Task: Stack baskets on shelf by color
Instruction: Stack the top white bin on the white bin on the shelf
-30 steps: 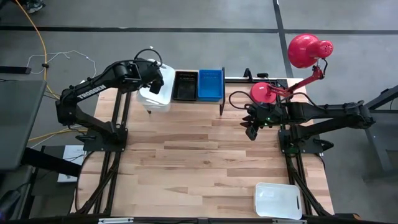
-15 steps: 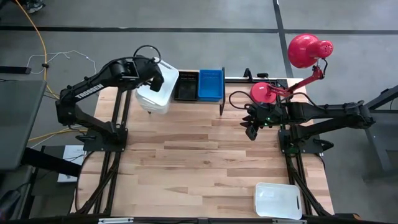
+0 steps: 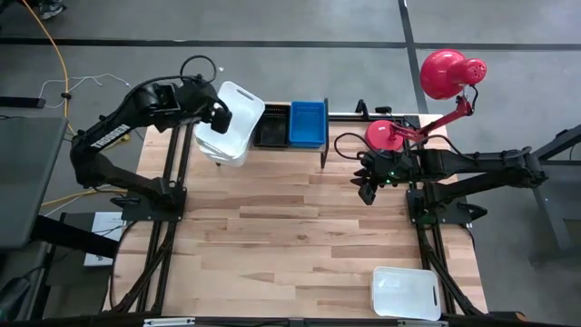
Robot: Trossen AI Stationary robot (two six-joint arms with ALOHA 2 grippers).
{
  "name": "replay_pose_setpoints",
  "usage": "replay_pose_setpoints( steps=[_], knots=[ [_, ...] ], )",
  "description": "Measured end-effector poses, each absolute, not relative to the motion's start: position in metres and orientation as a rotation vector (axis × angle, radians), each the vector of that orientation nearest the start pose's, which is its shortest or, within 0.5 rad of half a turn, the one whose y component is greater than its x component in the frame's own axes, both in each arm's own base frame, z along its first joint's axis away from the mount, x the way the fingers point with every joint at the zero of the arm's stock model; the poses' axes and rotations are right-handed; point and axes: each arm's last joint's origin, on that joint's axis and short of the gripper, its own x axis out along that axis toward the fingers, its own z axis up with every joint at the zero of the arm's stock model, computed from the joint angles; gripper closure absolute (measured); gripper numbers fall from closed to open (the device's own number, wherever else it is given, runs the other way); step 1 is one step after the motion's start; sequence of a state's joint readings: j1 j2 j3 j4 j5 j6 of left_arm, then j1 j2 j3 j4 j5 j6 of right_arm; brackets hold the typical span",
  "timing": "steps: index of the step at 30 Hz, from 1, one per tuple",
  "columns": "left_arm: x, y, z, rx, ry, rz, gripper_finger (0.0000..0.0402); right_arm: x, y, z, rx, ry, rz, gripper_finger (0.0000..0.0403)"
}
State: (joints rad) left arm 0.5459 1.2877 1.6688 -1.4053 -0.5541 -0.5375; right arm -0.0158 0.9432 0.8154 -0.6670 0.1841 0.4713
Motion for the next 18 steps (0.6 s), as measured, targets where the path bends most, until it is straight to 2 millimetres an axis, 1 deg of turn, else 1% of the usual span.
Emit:
replay_pose_setpoints(
  steps=[3,6,10,14,18],
  knots=[
    [0.151,0.115,0.425,-0.439,0.739,1.264,0.0401,0.183,-0.008,0.277,0.378,0.732,-0.372,0.0281],
    [0.140,0.116,0.420,-0.492,0.689,1.235,0.0401,0.183,-0.008,0.277,0.378,0.732,-0.372,0.0281],
    [0.125,0.119,0.404,-0.544,0.661,1.244,0.0401,0.183,-0.008,0.277,0.379,0.726,-0.371,0.0281],
    [0.116,0.124,0.387,-0.595,0.615,1.204,0.0401,0.185,-0.008,0.279,0.383,0.703,-0.366,0.0281],
    [0.113,0.128,0.379,-0.626,0.532,1.164,0.0401,0.186,-0.008,0.280,0.386,0.682,-0.361,0.0281]
  ],
)
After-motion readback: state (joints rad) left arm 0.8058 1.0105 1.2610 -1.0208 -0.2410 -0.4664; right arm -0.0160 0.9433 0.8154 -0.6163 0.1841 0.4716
